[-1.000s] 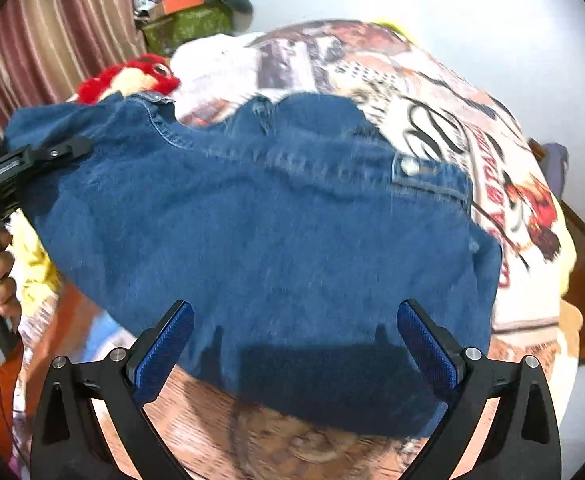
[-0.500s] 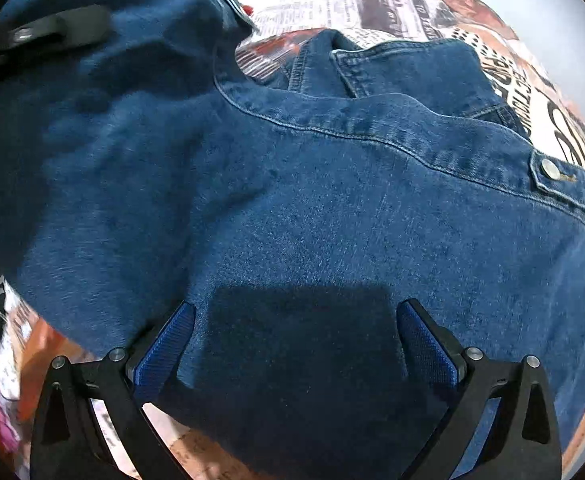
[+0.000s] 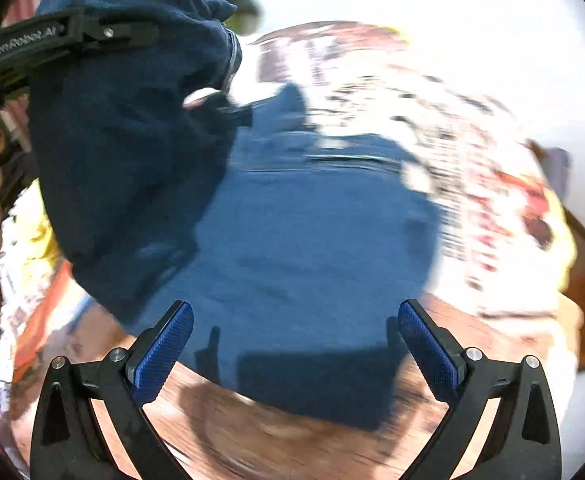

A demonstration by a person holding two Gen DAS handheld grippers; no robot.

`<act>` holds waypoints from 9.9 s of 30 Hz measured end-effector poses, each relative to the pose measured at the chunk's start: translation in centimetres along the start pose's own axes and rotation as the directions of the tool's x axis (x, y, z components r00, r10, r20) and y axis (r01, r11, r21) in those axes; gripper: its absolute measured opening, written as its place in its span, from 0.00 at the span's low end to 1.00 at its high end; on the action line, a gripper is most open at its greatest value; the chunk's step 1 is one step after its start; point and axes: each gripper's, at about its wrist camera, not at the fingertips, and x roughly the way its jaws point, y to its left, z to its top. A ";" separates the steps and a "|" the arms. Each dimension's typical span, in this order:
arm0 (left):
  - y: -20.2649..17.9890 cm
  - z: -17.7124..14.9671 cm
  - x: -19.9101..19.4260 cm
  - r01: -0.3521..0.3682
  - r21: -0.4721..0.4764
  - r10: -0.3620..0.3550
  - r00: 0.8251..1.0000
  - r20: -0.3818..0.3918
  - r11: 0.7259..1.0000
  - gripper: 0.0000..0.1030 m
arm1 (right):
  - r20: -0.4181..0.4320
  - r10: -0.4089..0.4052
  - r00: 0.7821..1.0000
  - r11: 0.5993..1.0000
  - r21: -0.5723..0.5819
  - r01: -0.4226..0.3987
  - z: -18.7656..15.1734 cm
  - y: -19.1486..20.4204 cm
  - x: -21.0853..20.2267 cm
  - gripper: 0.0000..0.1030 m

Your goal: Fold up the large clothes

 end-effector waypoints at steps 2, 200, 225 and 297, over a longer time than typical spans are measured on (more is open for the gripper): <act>-3.8 0.1 0.0 0.031 0.084 -0.034 0.999 0.024 0.996 0.30 | 0.016 -0.040 0.999 0.998 0.040 0.039 -1.1 -2.8 -1.5 0.99; 9.0 -2.2 -3.6 0.334 -0.118 -0.353 0.906 -0.232 0.935 0.50 | 0.166 0.388 0.907 0.840 0.341 -0.422 6.3 -0.8 -5.2 0.35; 23.9 -9.8 -3.2 0.124 -0.292 -0.218 0.923 -0.316 0.948 0.50 | -0.057 0.495 0.867 0.824 0.349 -0.447 9.0 13.9 6.7 0.35; 9.9 -9.1 -35.8 -0.121 -0.056 0.133 0.902 0.411 0.991 0.72 | 0.662 0.250 0.707 0.966 -0.120 -0.230 -3.7 19.3 -27.8 0.78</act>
